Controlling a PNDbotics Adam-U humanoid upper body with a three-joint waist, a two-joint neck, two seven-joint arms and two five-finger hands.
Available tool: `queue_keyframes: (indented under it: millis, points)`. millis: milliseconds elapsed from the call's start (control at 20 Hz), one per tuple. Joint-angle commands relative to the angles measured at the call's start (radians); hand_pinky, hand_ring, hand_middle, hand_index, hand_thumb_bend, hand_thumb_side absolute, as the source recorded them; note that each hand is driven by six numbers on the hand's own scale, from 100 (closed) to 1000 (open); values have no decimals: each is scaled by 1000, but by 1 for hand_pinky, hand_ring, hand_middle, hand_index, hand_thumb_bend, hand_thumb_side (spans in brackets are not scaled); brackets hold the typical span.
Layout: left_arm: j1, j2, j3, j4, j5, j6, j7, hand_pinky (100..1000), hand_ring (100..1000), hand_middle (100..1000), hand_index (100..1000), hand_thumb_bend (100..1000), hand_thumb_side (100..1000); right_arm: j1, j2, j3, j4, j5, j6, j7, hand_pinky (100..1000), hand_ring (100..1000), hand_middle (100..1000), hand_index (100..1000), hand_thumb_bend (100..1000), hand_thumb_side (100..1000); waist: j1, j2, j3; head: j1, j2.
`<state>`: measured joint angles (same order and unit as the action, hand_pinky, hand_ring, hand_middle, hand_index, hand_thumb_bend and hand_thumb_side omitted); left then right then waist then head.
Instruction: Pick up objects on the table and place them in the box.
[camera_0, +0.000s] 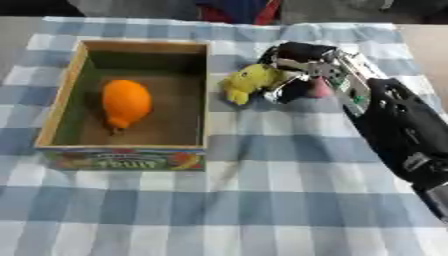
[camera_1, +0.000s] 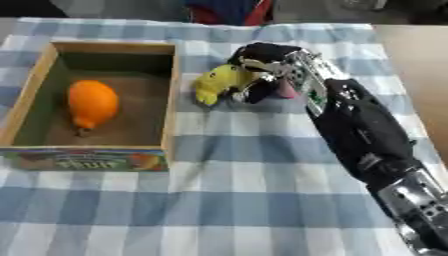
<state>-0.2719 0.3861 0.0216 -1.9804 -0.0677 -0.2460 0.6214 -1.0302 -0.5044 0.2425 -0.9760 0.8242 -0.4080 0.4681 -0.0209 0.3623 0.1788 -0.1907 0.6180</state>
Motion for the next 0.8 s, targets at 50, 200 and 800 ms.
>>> queue_keyframes:
  millis: [50, 200, 800]
  points:
    - [-6, 13, 9, -20, -1, 3, 0, 270, 609, 576, 799, 128, 799, -30, -28, -7, -44, -41, 11, 25, 661, 799, 600, 751, 100, 469, 2, -27, 0, 3, -4]
    - [-7, 14, 9, -20, 0, 4, 1, 269, 610, 576, 799, 128, 798, -36, -32, -11, -65, -69, 31, 25, 651, 788, 574, 729, 100, 469, 2, -29, -1, 4, -4]
    - [-8, 16, 9, -20, 2, 4, 3, 267, 610, 577, 796, 129, 795, -82, -26, -16, -149, -157, 111, -12, 623, 745, 504, 668, 100, 467, 2, -34, -5, 3, 2]
